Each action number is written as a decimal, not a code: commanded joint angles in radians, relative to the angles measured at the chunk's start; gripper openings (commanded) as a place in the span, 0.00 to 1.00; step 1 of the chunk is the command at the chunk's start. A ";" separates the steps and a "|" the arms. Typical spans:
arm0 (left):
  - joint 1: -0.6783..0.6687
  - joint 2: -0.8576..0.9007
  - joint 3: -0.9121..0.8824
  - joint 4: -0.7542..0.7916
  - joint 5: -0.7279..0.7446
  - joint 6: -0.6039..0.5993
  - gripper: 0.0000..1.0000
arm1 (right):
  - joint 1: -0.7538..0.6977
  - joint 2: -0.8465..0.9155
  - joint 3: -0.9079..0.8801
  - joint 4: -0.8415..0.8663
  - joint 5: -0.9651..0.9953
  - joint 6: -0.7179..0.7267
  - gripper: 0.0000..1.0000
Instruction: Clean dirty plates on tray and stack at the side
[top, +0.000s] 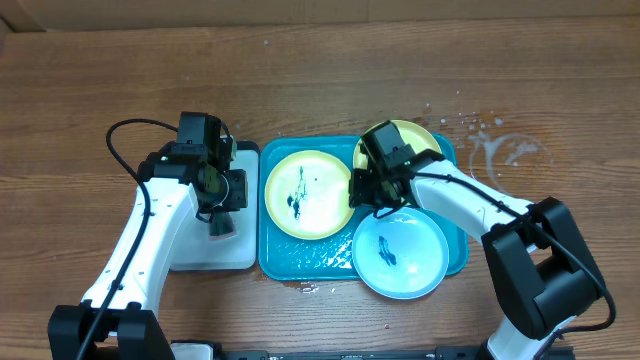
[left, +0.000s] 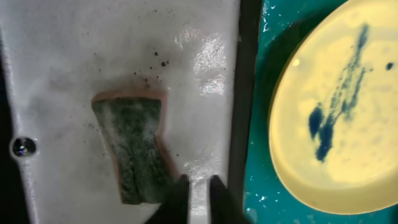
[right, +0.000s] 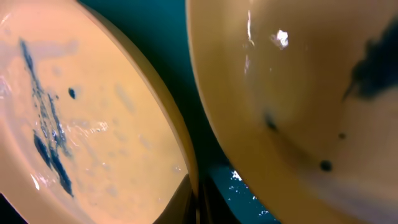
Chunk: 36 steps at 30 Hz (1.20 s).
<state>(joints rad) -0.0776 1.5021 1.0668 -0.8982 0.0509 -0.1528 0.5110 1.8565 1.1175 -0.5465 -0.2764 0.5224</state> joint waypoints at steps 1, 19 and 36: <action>0.006 0.002 -0.005 0.001 -0.100 -0.027 0.04 | 0.000 0.003 0.052 -0.015 0.029 -0.034 0.04; 0.042 0.146 -0.006 0.048 -0.215 -0.102 0.33 | 0.000 0.003 0.052 -0.118 0.005 -0.016 0.04; 0.058 0.228 -0.005 0.074 -0.052 -0.072 0.26 | 0.000 0.003 0.052 -0.122 -0.014 0.031 0.04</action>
<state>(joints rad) -0.0124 1.7210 1.0668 -0.8227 -0.0563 -0.2359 0.5110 1.8565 1.1473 -0.6739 -0.2741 0.5453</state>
